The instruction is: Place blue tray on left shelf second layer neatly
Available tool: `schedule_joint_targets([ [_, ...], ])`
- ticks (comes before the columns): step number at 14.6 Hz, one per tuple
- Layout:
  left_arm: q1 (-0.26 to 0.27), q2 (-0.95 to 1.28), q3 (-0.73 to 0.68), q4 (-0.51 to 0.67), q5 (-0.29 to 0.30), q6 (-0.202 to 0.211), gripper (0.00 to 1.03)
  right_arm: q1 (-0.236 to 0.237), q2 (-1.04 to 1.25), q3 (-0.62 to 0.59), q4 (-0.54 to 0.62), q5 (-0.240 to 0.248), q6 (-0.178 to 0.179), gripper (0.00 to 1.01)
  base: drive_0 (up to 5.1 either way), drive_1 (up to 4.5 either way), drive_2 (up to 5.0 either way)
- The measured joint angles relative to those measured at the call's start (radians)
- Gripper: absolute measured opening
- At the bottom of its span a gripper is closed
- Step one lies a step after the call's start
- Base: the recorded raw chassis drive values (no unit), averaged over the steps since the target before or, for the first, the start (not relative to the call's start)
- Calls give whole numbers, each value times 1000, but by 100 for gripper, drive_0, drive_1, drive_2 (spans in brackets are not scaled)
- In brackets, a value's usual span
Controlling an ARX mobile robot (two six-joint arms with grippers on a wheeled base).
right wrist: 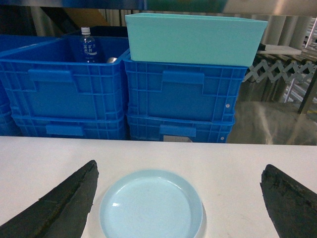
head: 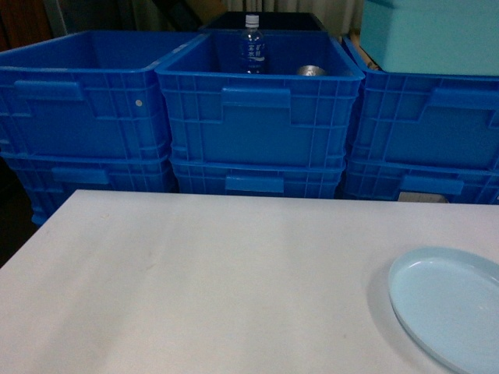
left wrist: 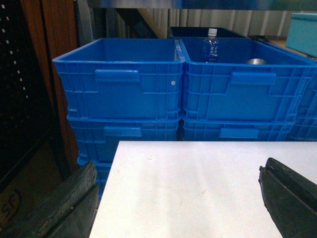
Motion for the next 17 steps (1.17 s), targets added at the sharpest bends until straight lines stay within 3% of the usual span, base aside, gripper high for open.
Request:
schedule_joint_targets([
  [10,0,0,0,0,0,0,98,-3,6,0,16,0,0,98,0,0,0],
  [12,0,0,0,0,0,0,98,-13,183,0,198,-3,-8,98,0,0,0],
  [14,0,0,0,0,0,0,98,-14,455,19,443,-17,-48,98,0,0,0],
  [15,0,0,0,0,0,0,98,-28,644,76,594,-21,-64,98,0,0,0],
  [17,0,0,0,0,-1,0,98,-42,968,225,752,-18,-91,98,0,0,0],
])
